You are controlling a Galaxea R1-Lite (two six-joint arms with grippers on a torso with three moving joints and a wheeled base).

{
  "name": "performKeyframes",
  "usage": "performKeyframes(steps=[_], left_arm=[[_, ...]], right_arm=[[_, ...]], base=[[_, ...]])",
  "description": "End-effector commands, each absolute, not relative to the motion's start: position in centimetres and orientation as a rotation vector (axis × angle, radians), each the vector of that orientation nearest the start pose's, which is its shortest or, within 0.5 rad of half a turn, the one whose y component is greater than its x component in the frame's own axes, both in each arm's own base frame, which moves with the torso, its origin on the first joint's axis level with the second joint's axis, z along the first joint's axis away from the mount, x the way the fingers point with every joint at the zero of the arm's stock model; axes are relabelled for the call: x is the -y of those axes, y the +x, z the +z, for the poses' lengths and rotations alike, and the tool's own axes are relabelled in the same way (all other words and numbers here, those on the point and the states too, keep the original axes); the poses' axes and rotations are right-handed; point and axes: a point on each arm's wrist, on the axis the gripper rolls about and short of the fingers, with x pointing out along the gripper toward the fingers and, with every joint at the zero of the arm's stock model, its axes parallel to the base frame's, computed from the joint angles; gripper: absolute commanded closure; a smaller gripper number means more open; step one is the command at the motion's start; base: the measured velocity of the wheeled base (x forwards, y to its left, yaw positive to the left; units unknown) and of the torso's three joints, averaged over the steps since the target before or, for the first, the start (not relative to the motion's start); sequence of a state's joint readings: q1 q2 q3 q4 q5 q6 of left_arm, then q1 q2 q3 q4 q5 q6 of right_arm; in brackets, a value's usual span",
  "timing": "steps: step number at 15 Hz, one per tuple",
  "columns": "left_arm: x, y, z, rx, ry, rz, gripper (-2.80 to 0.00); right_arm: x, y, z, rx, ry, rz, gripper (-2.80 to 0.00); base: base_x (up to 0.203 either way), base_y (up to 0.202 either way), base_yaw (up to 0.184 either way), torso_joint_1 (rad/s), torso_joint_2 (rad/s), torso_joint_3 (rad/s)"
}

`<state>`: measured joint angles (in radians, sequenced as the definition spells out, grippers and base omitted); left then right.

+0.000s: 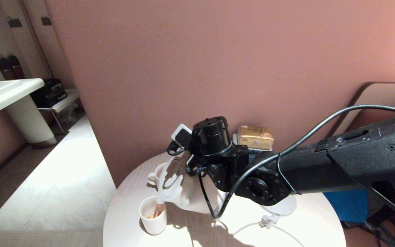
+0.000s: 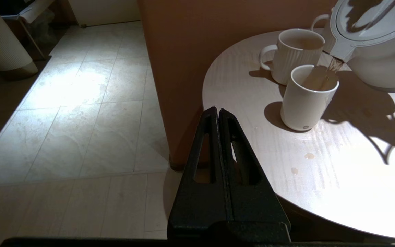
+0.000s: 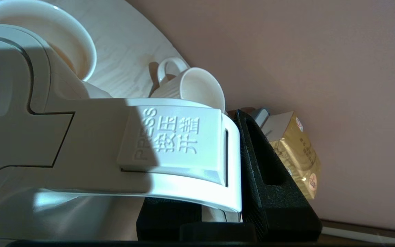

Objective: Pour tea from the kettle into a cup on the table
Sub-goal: Pour water into the cup

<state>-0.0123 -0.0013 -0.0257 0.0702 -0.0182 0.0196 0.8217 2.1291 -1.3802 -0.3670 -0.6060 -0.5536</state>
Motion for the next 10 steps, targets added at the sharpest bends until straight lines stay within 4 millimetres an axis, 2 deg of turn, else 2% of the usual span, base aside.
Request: performKeyframes(steps=[1, 10], left_arm=[[0.01, -2.49, 7.55, -0.044, 0.02, -0.031, 0.0], [0.01, -2.49, 7.55, -0.044, 0.02, -0.031, 0.0]], right_arm=[[-30.63, 30.22, 15.54, -0.223, -0.8, 0.283, 0.0], [-30.69, 30.31, 15.71, -0.217, -0.821, 0.271, 0.0]], base=[[0.0, 0.0, 0.0, 0.0, 0.0, 0.0], [0.0, 0.0, 0.0, 0.0, 0.0, 0.0]])
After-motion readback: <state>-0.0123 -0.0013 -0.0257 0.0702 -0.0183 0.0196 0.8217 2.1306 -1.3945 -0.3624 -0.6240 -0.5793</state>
